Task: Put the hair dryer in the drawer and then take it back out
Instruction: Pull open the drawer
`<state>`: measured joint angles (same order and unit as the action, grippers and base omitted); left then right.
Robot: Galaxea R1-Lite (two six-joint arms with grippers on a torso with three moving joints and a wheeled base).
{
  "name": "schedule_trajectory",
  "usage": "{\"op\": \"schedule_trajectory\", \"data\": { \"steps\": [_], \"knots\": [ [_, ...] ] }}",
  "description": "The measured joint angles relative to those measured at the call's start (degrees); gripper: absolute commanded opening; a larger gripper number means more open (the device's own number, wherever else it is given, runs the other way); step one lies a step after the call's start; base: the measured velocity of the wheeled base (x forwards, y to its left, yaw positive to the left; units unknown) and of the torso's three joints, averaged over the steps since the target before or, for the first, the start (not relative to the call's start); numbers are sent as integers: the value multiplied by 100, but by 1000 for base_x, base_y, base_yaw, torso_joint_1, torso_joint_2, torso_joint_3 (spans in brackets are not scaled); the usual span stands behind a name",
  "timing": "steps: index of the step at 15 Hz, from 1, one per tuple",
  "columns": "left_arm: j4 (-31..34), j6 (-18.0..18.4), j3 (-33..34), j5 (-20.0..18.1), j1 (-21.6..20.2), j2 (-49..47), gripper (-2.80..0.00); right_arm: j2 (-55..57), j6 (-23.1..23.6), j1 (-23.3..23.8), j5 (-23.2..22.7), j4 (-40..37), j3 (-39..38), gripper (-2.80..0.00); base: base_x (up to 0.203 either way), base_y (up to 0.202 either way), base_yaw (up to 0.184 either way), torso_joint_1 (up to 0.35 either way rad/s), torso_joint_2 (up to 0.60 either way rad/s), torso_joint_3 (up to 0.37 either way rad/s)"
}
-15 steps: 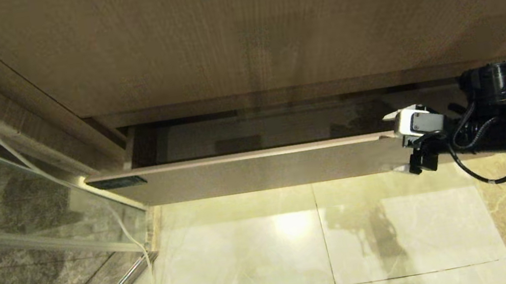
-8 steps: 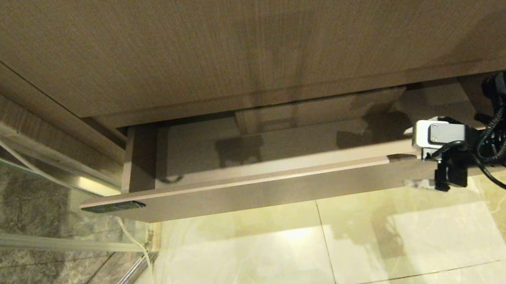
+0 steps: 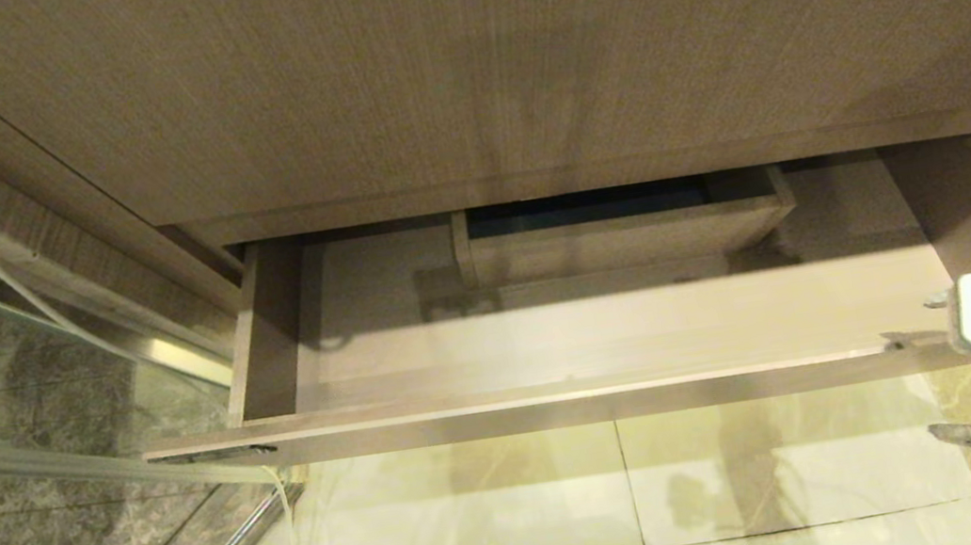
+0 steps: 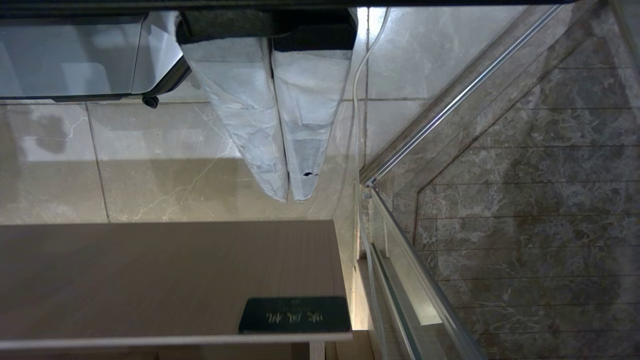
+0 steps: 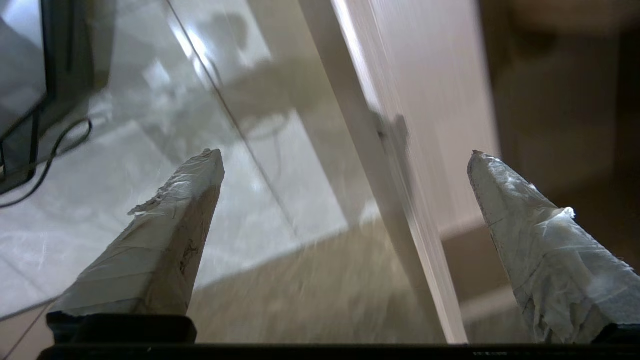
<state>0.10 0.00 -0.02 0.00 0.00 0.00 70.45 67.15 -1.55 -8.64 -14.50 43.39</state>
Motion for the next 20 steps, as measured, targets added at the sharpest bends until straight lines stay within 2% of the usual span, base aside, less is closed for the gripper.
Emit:
{"op": "schedule_trajectory", "data": {
  "steps": [4, 8, 14, 15, 20],
  "knots": [
    [0, 0, 0, 0, 0, 0, -280, -866, -57, 869, 162, -781, -92, 0, 0, 0, 0, 0, 0, 0],
    [0, 0, 0, 0, 0, 0, -280, -1320, -260, 1657, 240, -852, -118, 0, 0, 0, 0, 0, 0, 0],
    [0, 1, 0, -2, 0, 0, -280, -1666, -544, 2349, 405, -978, -205, 0, 0, 0, 0, 0, 0, 0],
    [0, 0, 0, 0, 0, 0, -280, -1739, -618, 2439, 443, -1002, -221, -280, 0, 0, 0, 0, 0, 0],
    [0, 0, 0, 0, 0, 0, -280, -2475, -783, 2993, 619, -1797, -8, -280, 0, 0, 0, 0, 0, 0]
  ]
}}
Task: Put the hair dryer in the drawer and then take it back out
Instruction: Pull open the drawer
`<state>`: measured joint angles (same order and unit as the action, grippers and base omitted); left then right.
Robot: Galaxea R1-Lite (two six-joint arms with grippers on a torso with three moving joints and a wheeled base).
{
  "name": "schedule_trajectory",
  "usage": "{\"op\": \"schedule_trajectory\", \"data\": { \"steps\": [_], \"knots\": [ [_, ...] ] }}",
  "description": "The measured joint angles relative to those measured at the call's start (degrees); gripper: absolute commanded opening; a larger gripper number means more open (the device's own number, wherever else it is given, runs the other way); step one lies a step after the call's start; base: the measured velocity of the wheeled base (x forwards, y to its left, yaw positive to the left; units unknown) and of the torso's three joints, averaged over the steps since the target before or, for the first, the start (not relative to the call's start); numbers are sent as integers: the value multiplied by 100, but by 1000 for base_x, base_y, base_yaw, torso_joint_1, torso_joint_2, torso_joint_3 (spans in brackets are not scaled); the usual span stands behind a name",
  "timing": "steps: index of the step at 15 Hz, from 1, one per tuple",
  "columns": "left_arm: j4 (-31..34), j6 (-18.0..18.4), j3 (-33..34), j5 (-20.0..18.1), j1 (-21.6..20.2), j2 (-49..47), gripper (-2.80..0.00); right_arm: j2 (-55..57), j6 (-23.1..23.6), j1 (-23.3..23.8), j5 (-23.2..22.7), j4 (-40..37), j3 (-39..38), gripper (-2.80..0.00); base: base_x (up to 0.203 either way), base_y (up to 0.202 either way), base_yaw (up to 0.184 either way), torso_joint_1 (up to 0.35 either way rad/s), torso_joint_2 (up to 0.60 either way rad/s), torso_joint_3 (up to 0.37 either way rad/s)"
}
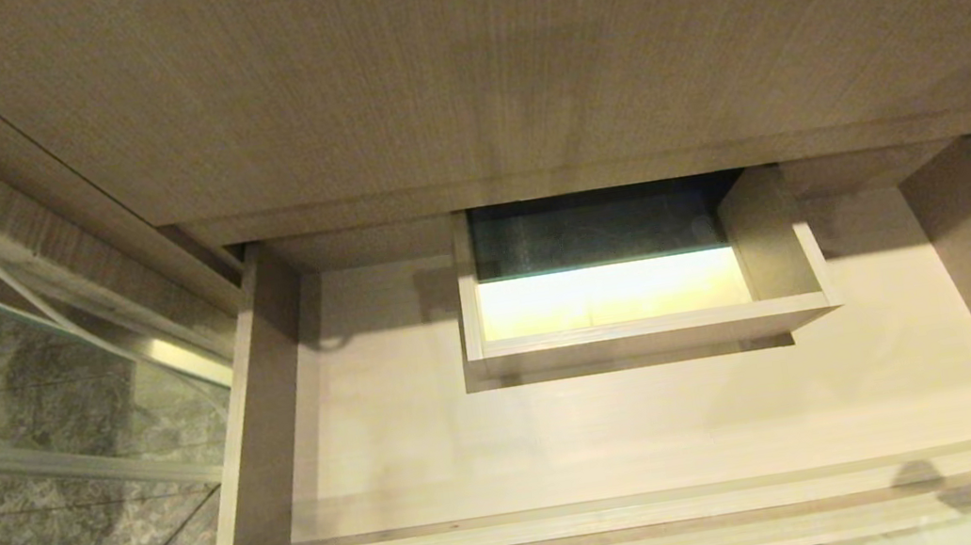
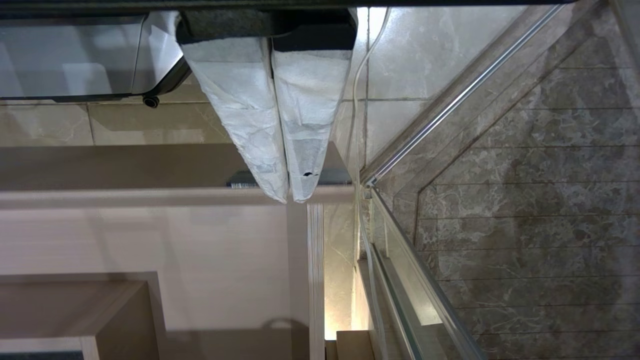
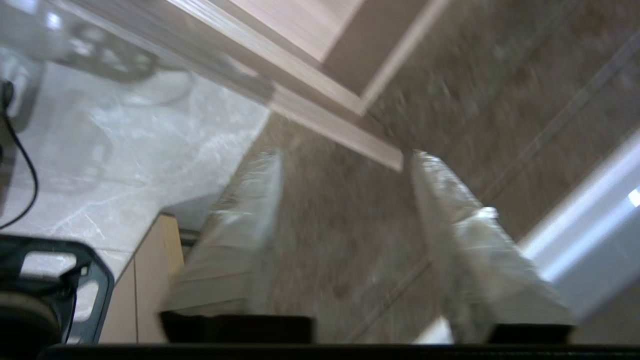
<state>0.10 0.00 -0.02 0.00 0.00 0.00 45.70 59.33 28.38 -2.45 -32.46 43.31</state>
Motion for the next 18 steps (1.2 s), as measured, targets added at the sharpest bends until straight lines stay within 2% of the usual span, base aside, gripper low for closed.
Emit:
{"op": "schedule_trajectory", "data": {
  "steps": [2, 5, 6, 9, 13, 18],
  "knots": [
    [0, 0, 0, 0, 0, 0, -280, -300, -123, 127, 203, -261, 81, -280, 0, 0, 0, 0, 0, 0],
    [1, 0, 0, 0, 0, 0, -280, -585, -654, 445, 363, -627, 213, -280, 0, 0, 0, 0, 0, 0],
    [0, 0, 0, 0, 0, 0, -280, -620, -877, 519, 366, -597, 235, -280, 0, 0, 0, 0, 0, 0],
    [0, 1, 0, 0, 0, 0, -280, -711, -994, 581, 401, -399, 144, -280, 0, 0, 0, 0, 0, 0],
    [0, 0, 0, -1, 0, 0, -280, -905, -1476, 601, 1072, -96, -38, -280, 0, 0, 0, 0, 0, 0],
    [0, 0, 0, 0, 0, 0, -280, -1169, -1658, 612, 1198, 25, -215, -280, 0, 0, 0, 0, 0, 0]
  ]
}}
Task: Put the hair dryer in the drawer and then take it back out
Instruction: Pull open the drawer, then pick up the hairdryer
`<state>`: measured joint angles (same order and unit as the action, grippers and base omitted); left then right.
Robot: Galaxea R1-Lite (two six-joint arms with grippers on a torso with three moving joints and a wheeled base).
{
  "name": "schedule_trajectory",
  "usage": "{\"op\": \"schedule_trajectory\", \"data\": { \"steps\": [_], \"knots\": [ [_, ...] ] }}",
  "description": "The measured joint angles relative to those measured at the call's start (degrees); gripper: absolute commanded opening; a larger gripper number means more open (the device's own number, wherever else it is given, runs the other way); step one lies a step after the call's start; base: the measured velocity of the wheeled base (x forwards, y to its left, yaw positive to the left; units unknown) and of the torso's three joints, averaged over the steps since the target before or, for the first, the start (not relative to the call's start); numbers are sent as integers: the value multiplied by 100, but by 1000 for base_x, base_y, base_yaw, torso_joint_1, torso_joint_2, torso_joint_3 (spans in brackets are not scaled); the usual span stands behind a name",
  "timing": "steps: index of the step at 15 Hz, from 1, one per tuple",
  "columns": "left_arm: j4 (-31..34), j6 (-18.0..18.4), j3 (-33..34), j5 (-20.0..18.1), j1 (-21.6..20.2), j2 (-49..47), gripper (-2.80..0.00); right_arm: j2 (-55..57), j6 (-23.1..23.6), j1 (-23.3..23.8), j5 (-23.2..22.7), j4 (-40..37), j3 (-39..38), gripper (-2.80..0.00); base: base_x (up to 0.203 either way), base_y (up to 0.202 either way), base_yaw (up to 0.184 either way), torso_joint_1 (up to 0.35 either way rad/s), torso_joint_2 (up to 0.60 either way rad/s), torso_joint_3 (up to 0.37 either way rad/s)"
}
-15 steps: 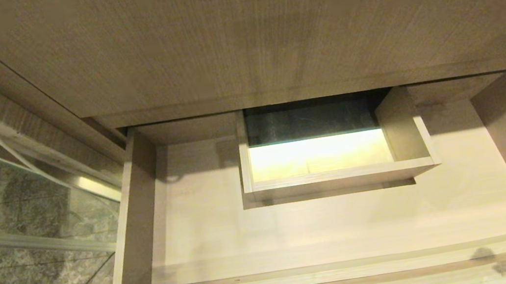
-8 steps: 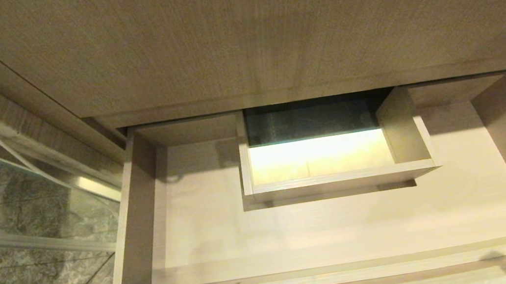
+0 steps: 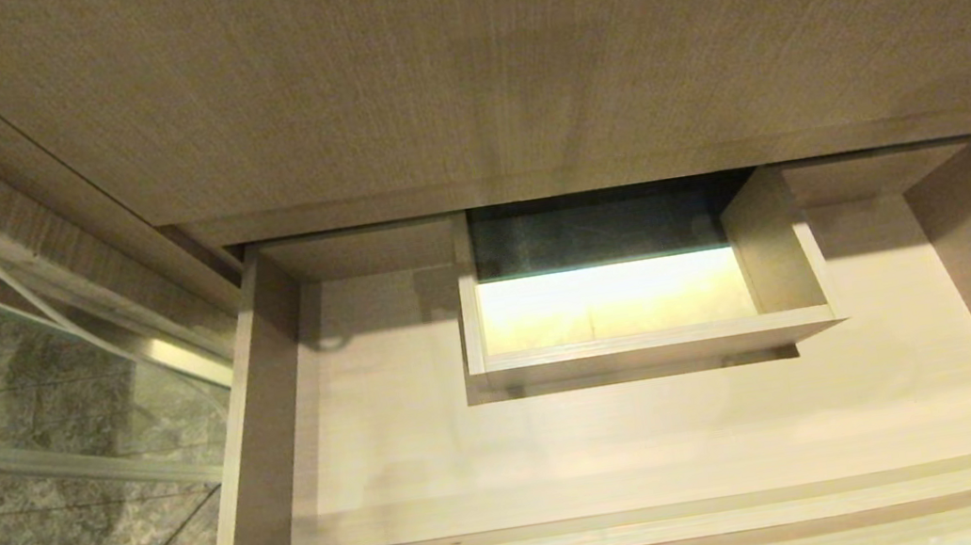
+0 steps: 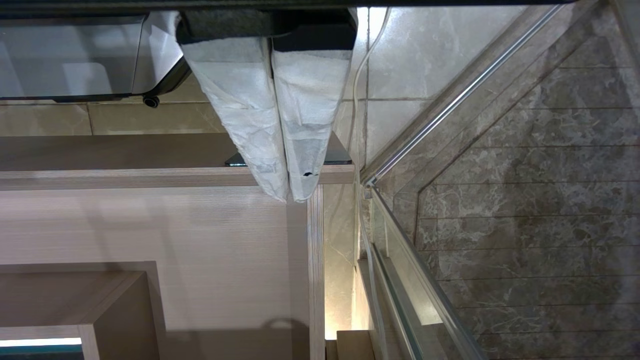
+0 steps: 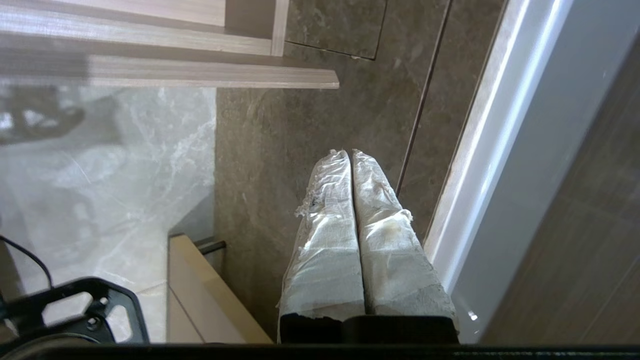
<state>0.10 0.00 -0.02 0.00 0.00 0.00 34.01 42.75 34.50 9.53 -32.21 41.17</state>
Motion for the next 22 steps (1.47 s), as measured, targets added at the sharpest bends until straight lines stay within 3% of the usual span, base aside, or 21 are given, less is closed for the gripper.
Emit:
{"op": "schedule_trajectory", "data": {
  "steps": [4, 22],
  "knots": [
    [0, 0, 0, 0, 0, 0, -280, -34, -237, -10, 53, -8, -96, -280, 0, 0, 0, 0, 0, 0],
    [-2, 0, 0, 0, 0, 0, -280, -48, -240, -132, -56, -87, -228, -280, 0, 0, 0, 0, 0, 0]
  ]
}}
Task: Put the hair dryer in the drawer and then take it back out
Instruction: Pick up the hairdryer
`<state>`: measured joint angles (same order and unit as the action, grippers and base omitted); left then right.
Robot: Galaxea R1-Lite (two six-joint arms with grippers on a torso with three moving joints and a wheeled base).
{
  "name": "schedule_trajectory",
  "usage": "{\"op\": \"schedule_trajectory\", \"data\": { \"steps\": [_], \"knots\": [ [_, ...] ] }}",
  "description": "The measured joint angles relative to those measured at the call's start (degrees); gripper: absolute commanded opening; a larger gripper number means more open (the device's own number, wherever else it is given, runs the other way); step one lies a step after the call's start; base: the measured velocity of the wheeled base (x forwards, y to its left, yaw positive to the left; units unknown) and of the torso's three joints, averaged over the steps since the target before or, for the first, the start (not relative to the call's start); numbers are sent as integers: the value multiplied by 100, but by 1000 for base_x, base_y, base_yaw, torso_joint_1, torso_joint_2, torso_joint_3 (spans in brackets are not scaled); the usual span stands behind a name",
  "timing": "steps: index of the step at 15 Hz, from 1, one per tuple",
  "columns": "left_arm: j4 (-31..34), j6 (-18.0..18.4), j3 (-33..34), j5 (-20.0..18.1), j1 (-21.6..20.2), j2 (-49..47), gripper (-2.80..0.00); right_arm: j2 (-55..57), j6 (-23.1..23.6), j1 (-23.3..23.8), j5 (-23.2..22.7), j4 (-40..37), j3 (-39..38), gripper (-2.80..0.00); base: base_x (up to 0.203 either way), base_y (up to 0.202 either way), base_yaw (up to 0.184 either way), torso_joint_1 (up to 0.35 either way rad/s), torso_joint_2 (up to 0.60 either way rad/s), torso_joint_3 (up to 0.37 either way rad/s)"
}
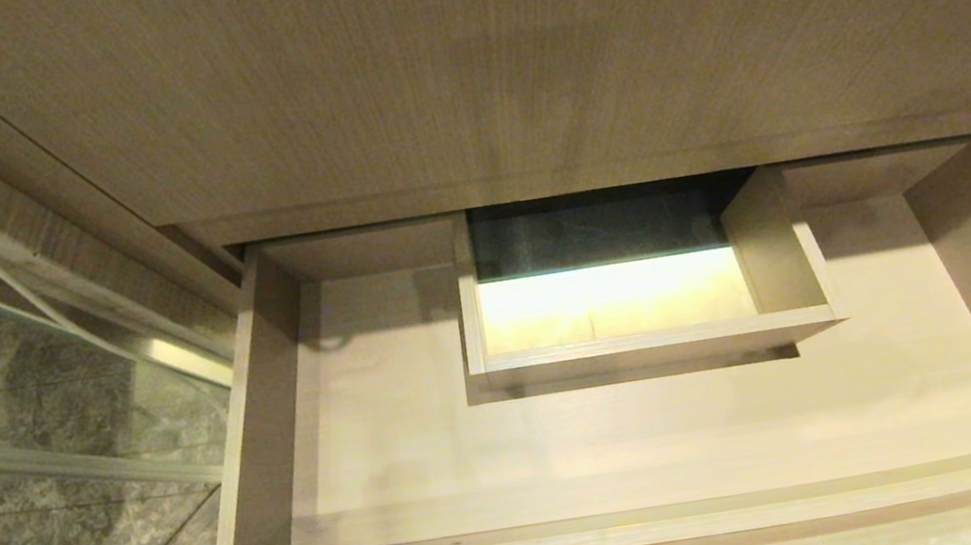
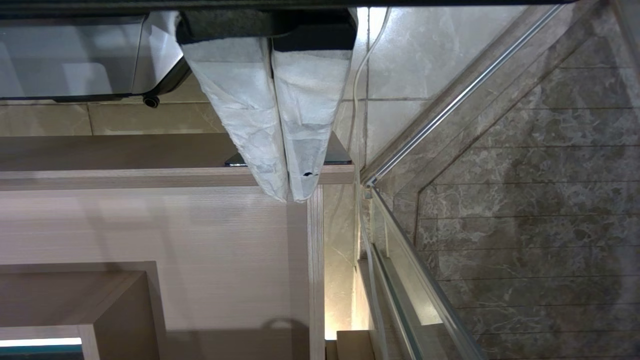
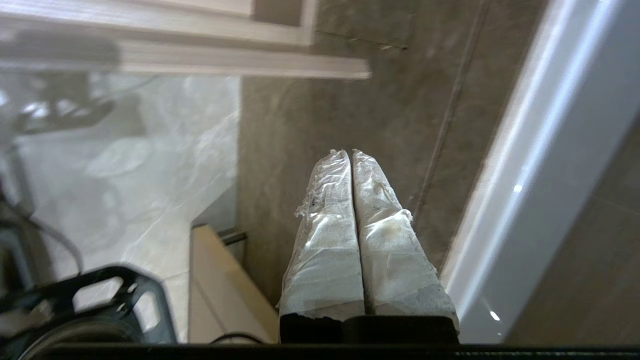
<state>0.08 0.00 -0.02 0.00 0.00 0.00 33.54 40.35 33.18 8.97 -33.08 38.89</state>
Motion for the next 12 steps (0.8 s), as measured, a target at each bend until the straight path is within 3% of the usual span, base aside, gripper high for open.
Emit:
{"op": "schedule_trajectory", "data": {
  "steps": [3, 12],
  "knots": [
    [1, 0, 0, -2, 0, 0, -280, -27, 0, -103, -365, 109, 37, -280, 0, 0, 0, 0, 0, 0],
    [0, 0, 2, 0, 0, 0, -280, 291, -4, -203, -769, 1013, 326, -280, 0, 0, 0, 0, 0, 0]
  ]
}}
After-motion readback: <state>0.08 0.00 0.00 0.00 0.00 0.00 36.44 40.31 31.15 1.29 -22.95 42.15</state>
